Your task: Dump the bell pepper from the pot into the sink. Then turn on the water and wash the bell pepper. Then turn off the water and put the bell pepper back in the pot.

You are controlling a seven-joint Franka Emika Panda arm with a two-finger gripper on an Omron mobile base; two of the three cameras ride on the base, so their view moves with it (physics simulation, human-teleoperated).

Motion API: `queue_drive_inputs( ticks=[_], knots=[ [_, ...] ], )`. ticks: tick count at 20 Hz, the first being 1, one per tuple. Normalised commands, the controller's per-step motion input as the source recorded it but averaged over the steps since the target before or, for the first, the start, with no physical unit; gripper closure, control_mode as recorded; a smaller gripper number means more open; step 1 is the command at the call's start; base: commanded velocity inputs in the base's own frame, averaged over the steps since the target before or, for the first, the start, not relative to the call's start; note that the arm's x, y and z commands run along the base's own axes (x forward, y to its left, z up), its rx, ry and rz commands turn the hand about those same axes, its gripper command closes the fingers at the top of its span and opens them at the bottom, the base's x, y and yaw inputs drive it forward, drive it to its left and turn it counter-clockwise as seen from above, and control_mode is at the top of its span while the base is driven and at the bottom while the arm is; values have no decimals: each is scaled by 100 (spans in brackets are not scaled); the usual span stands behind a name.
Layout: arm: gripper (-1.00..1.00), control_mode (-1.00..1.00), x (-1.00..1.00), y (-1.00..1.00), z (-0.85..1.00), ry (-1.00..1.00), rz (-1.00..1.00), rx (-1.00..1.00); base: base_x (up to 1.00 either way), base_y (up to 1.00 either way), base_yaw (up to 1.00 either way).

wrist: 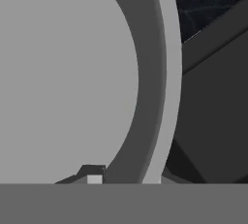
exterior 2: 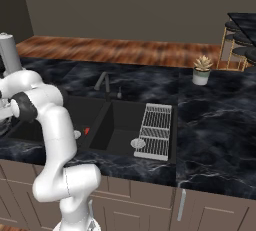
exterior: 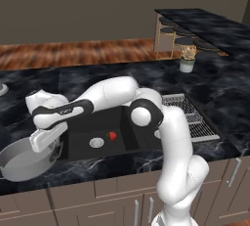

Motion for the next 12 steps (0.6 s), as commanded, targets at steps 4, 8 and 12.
queue_drive_inputs(
  ticks=[4, 8, 12],
  knots=[
    [100, -100, 0, 0, -17, 0, 0, 0, 0, 0, 0],
    [100, -100, 0, 0, -12, 0, 0, 0, 0, 0, 0],
    [100, -100, 4, 3, -10, 0, 0, 0, 0, 0, 0]
  ],
)
